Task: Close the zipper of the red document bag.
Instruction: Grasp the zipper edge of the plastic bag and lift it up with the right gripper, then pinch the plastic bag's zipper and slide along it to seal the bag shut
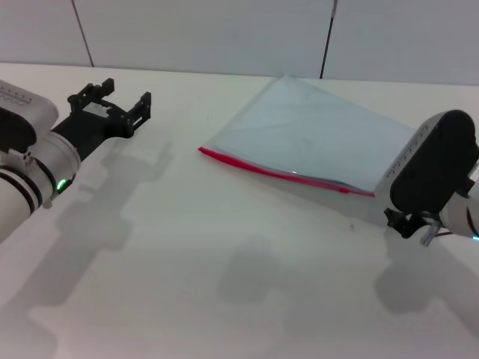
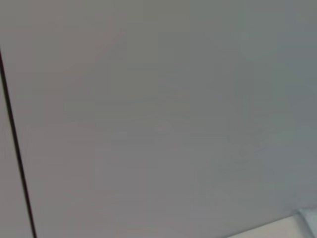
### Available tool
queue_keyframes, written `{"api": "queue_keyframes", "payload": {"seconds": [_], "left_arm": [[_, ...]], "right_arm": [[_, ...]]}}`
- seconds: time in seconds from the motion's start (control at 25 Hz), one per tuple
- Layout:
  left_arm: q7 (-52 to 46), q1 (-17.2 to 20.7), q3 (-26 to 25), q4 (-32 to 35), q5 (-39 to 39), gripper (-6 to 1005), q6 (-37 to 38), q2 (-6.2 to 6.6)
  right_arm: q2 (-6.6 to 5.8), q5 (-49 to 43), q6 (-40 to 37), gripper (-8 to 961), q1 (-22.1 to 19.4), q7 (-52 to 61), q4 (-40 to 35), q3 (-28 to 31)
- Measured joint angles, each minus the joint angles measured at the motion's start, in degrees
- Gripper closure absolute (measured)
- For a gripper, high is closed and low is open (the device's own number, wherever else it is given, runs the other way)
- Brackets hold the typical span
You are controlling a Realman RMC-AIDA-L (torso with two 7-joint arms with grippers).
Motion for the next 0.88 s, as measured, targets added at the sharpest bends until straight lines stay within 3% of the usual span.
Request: {"api": "queue_keyframes", "payload": {"seconds": [0.16, 0.32, 0.56, 0.68, 0.76, 0.88], "left_arm": [[-1.9, -0.1, 1.9, 1.0, 2.5, 279, -2.4, 0.14], [-8.9, 0.5, 5.9, 7.0, 10.1, 279, -3.9, 0.72], [-21.7, -0.8, 9.2, 16.7, 31.8, 279, -3.3, 2.75], [-23.3, -1.7, 9.3, 18.3, 38.7, 279, -3.1, 2.81], [-25.7, -2.4, 9.3, 22.0, 48.0, 280, -3.0, 2.75], [-26.7, -2.4, 8.9, 25.8, 54.5, 280, -2.8, 2.13]], "right_arm": [[-0.1, 0.0, 0.2, 757, -1.5, 0.1, -3.2, -0.1], [-0.17, 0.0, 0.1, 775, -2.6, -0.2, -4.8, 0.1], [-0.15, 0.0, -0.1, 829, -2.5, -0.3, -5.1, 0.1], [-0.13, 0.0, -0.1, 851, -2.4, -0.3, -5.2, -0.1], [-0.13, 0.0, -0.2, 865, -2.4, -0.3, -5.2, -0.1], [-0.13, 0.0, -0.3, 896, -2.4, -0.2, -5.8, -0.1]]}}
